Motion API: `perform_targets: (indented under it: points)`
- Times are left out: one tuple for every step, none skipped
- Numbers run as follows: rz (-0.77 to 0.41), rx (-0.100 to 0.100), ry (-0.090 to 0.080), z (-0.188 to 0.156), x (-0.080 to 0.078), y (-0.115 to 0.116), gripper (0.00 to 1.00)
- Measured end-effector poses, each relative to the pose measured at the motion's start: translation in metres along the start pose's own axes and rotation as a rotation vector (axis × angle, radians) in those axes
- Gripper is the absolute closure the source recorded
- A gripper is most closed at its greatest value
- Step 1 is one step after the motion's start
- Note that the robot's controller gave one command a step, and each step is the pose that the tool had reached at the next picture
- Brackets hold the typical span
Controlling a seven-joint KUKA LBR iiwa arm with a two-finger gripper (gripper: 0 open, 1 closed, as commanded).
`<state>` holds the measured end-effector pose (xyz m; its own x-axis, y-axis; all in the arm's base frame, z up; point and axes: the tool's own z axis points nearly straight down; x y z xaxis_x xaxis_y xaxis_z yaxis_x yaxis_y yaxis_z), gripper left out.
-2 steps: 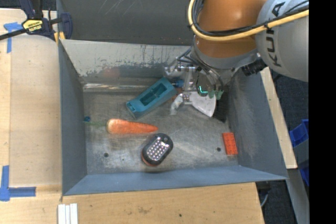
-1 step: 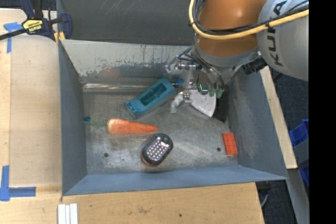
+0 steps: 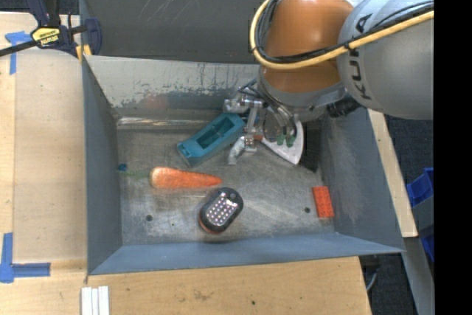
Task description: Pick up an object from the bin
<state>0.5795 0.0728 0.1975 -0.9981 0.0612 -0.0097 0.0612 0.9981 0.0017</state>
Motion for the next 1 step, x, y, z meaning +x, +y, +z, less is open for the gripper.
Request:
perform_targets:
  points:
    - [-0.047, 0.001, 0.002, 0.0599, -0.0079, 0.0, 0.0]
